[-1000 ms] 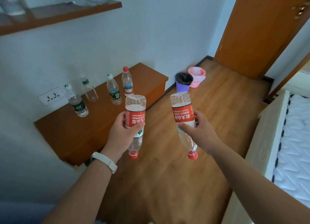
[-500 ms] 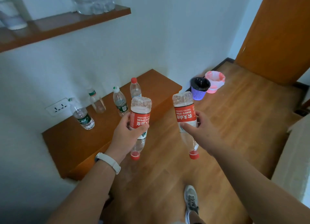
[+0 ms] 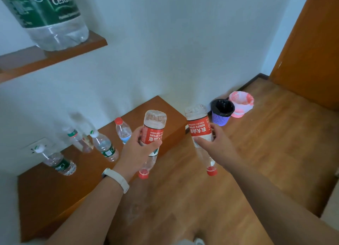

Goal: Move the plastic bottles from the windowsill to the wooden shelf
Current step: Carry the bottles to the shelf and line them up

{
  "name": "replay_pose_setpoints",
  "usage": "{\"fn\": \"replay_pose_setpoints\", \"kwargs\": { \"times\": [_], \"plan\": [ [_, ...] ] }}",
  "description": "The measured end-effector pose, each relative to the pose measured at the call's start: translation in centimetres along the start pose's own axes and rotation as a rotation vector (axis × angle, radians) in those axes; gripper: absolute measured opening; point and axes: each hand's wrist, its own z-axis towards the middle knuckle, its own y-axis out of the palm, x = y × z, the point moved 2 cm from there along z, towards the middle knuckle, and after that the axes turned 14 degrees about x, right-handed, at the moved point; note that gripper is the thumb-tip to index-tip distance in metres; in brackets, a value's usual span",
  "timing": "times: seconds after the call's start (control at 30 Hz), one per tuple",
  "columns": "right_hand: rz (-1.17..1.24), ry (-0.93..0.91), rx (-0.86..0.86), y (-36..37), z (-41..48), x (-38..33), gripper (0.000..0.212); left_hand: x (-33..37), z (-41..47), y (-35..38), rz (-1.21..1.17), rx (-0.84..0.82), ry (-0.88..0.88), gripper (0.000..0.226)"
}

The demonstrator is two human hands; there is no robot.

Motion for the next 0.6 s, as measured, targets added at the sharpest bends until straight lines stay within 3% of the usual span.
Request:
{"fn": "replay_pose_setpoints", "kwargs": {
  "times": [0.6],
  "plan": [
    [-0.173, 0.056, -0.129, 5.4, 15.9, 1.8, 0.061, -1.7, 16.7, 8.2, 0.079, 0.016, -0.114, 0.057]
  ]
}}
